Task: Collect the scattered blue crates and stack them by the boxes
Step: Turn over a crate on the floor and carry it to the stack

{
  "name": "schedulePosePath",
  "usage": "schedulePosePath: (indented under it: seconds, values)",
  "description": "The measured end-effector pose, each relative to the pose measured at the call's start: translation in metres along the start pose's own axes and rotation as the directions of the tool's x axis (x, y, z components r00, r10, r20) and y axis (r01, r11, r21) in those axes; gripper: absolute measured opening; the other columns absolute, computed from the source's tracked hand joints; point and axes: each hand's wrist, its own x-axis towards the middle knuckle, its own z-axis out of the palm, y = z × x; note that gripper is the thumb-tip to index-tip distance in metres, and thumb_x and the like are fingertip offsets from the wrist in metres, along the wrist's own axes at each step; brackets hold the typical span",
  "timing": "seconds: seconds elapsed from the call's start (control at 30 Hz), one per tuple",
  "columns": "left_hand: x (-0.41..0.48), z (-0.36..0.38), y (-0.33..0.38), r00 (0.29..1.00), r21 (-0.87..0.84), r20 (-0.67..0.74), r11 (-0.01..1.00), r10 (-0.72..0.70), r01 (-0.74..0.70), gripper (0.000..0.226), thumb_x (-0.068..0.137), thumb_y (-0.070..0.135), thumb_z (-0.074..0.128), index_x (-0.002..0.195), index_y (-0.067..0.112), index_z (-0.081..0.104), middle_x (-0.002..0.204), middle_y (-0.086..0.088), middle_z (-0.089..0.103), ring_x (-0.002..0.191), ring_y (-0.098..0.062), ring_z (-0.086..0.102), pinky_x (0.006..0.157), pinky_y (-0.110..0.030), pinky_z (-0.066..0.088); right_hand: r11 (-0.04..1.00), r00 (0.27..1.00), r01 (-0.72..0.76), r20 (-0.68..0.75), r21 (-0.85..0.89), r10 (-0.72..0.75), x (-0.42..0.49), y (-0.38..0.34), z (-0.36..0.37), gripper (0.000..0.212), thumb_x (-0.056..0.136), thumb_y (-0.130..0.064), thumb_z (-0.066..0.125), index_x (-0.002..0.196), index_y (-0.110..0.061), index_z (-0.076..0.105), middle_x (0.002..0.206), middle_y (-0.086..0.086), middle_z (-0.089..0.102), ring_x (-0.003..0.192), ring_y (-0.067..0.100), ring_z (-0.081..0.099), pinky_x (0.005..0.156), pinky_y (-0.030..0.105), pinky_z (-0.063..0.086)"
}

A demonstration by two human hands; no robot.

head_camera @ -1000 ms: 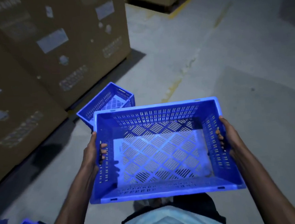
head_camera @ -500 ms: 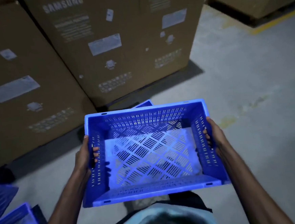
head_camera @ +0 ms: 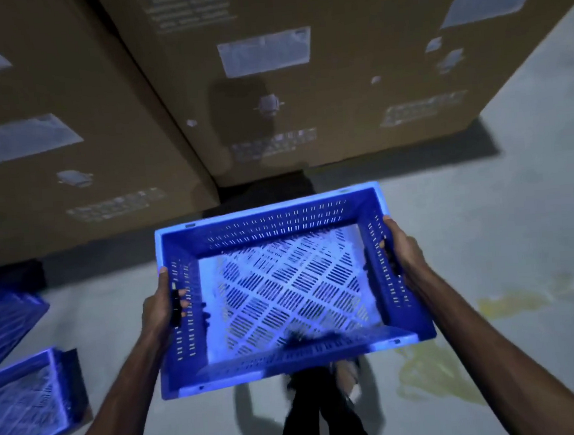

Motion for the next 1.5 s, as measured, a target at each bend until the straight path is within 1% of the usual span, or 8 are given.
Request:
schedulePosePath:
  seconds: [0.2, 0.4, 0.57, 0.67, 0.97, 1.2, 1.4, 1.5]
  values:
    - [0.129, 0.065, -0.002, 0.999, 0.057, 0.009, 0.997, 0.045, -0.045, 0.083, 0.079, 0.09, 0.05, 0.081, 0.01, 0.07, 0.065, -0.009, 0.064, 0.051, -0.024, 0.052, 0.056, -0.033, 0.043, 0.997, 0.998, -0.006, -0.061, -0.079, 0.001, 0.134, 0.008, 0.076, 0.086, 0.064, -0.096, 0.044, 0.078, -0.015, 0.07, 0.083, 0.015, 0.069, 0.073, 0.032, 0.061, 0.076, 0.044, 0.05]
    - [0.219, 0.114, -0.016, 0.996, 0.131, 0.016, 0.988, 0.082, -0.084, 0.085, 0.072, 0.093, 0.053, 0.08, 0.01, 0.069, 0.068, -0.011, 0.069, 0.055, -0.025, 0.056, 0.062, -0.037, 0.047, 0.993, 0.997, -0.008, -0.072, -0.114, 0.0, 0.219, 0.021, 0.119, 0.087, 0.063, -0.096, 0.042, 0.083, -0.015, 0.069, 0.089, 0.016, 0.068, 0.073, 0.031, 0.06, 0.074, 0.044, 0.049]
    - [0.247, 0.139, -0.028, 0.991, 0.188, -0.059, 0.977, 0.117, -0.105, 0.073, 0.09, 0.077, 0.053, 0.084, 0.006, 0.072, 0.065, -0.008, 0.069, 0.052, -0.025, 0.059, 0.063, -0.035, 0.05, 0.987, 0.994, 0.014, -0.109, -0.159, -0.031, 0.255, 0.024, 0.132, 0.107, 0.052, -0.11, 0.038, 0.084, -0.013, 0.072, 0.096, 0.02, 0.074, 0.081, 0.039, 0.068, 0.086, 0.053, 0.058]
    - [0.253, 0.144, -0.033, 0.978, 0.24, -0.111, 0.959, 0.179, -0.149, 0.068, 0.094, 0.072, 0.052, 0.081, 0.007, 0.07, 0.066, -0.008, 0.069, 0.057, -0.027, 0.065, 0.074, -0.039, 0.058, 0.979, 0.991, 0.048, -0.112, -0.196, -0.071, 0.26, 0.018, 0.137, 0.096, 0.062, -0.104, 0.038, 0.076, -0.015, 0.071, 0.092, 0.02, 0.075, 0.082, 0.039, 0.069, 0.089, 0.057, 0.058]
    - [0.244, 0.135, -0.033, 0.985, 0.331, -0.135, 0.942, 0.103, -0.054, 0.079, 0.089, 0.082, 0.045, 0.091, 0.007, 0.069, 0.095, -0.016, 0.073, 0.093, -0.037, 0.067, 0.086, -0.04, 0.049, 0.928, 0.973, 0.118, -0.145, -0.352, -0.179, 0.247, 0.014, 0.131, 0.085, 0.086, -0.088, 0.032, 0.079, -0.01, 0.067, 0.091, 0.017, 0.073, 0.094, 0.04, 0.067, 0.095, 0.048, 0.052]
    - [0.175, 0.116, -0.019, 0.899, 0.286, -0.37, 0.949, 0.234, -0.13, 0.057, 0.099, 0.061, 0.054, 0.113, 0.006, 0.062, 0.128, -0.017, 0.059, 0.112, -0.034, 0.061, 0.096, -0.043, 0.046, 0.759, 0.869, 0.312, -0.15, -0.572, -0.471, 0.18, -0.002, 0.103, 0.056, 0.099, -0.054, 0.055, 0.134, -0.011, 0.048, 0.132, 0.016, 0.06, 0.117, 0.04, 0.06, 0.092, 0.049, 0.047]
    - [0.063, 0.109, -0.041, 0.916, 0.339, -0.18, 0.897, 0.359, -0.285, 0.023, 0.097, 0.033, 0.066, 0.092, 0.011, 0.066, 0.102, -0.015, 0.065, 0.092, -0.037, 0.063, 0.087, -0.044, 0.048, 0.631, 0.861, 0.399, 0.036, -0.665, -0.507, 0.071, 0.028, 0.085, 0.044, 0.096, -0.041, 0.063, 0.129, -0.013, 0.053, 0.121, 0.016, 0.062, 0.11, 0.04, 0.062, 0.087, 0.049, 0.05]
    - [-0.015, 0.108, -0.047, 0.973, 0.259, -0.023, 0.942, 0.228, -0.215, 0.031, 0.095, 0.035, 0.068, 0.072, 0.016, 0.06, 0.075, -0.006, 0.065, 0.079, -0.029, 0.061, 0.073, -0.034, 0.041, 0.627, 0.876, 0.442, 0.157, -0.642, -0.456, -0.001, 0.052, 0.075, 0.025, 0.095, -0.039, 0.064, 0.11, -0.019, 0.061, 0.111, 0.009, 0.068, 0.104, 0.034, 0.065, 0.082, 0.042, 0.05]
